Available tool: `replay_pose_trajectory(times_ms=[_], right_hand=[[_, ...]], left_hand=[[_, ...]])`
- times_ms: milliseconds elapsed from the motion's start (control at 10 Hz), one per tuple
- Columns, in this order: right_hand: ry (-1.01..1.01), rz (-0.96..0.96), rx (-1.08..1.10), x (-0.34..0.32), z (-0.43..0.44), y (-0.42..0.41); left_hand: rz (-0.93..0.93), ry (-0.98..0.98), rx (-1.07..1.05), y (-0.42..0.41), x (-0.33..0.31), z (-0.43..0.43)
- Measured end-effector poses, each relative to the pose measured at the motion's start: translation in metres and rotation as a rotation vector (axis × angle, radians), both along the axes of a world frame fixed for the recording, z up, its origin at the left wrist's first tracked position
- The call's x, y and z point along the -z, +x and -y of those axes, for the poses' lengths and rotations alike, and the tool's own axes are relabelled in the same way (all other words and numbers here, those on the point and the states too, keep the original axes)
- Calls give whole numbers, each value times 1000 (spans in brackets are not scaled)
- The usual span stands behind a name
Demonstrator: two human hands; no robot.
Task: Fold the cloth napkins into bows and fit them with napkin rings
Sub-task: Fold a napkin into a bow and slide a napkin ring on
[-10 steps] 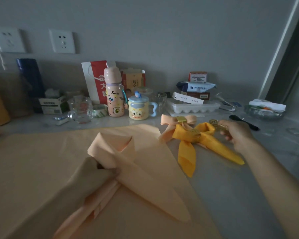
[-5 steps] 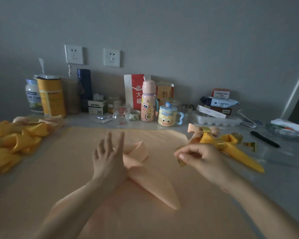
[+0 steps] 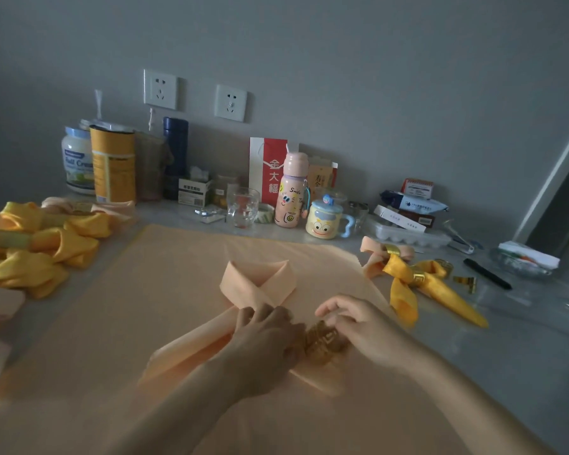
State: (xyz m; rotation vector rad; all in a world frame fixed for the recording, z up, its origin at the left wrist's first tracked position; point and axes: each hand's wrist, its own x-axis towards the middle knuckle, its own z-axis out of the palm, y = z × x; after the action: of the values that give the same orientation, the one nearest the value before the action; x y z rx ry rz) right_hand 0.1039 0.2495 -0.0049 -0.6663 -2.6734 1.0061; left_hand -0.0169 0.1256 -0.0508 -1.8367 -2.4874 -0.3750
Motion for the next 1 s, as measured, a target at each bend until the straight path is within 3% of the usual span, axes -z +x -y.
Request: replay_pose_trajectory(times_ms=[100,200,400,600,700,800,1000], right_hand=[[-13,3,11,8,1,3],[55,-13,47,13,-1,3],[262,-14,41,15,-1,9],[97,-88,109,21,-2,9],[-77,-105,158,19,-5,8],[-170,-103,171,18,-5,9],[-55,-103,189,24,-3,5]], left_hand=[[38,-83,15,-3,-3,-2],[199,-70,-19,-10,-3,-4],[228,-39,5,-11,-1,-3],[264,-72,-2,-19,7,-4],[391,-73,49,-23,5,-2],[290,-80,35,-19,1,-1],[124,63,-81,-2,-4,-1]])
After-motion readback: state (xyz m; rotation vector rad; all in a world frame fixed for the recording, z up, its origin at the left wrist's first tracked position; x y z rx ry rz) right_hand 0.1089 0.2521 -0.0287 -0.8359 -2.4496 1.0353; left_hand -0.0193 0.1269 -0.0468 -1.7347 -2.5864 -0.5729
